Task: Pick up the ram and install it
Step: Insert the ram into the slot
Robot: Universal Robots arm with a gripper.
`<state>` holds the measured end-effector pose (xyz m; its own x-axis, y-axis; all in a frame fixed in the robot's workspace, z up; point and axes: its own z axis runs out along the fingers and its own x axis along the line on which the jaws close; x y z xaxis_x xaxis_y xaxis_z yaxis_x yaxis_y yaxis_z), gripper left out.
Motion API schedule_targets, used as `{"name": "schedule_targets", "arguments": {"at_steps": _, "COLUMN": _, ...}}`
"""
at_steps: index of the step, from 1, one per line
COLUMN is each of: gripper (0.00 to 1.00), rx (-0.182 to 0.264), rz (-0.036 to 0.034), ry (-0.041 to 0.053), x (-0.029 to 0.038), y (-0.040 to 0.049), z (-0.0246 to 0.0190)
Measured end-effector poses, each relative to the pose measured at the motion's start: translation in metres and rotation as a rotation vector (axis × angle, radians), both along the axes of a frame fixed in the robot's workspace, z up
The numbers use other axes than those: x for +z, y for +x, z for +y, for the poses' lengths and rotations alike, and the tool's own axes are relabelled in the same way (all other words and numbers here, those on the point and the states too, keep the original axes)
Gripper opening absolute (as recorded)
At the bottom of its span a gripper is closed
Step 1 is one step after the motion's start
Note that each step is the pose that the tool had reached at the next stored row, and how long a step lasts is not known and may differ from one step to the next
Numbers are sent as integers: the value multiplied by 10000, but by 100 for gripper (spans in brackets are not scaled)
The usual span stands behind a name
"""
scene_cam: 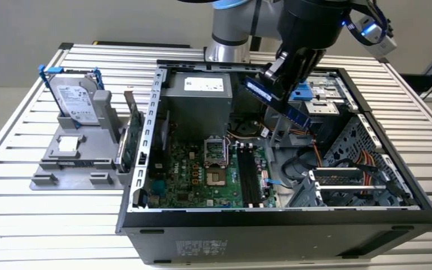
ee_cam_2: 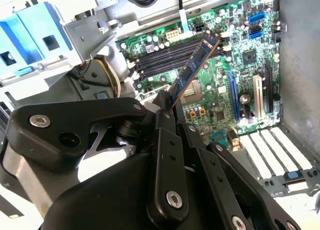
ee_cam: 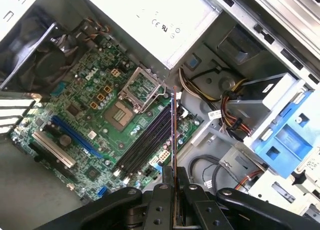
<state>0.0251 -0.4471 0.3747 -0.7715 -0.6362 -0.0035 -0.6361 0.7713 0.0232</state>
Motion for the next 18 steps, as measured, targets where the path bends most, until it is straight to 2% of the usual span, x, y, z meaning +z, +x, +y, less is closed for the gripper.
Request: {"name": "schedule_targets", "arguments": {"at_steps": 18, "gripper": 0, "rx": -1246, "rz": 4, "ry": 0, "x": -1, "y": 3, "z": 0}}
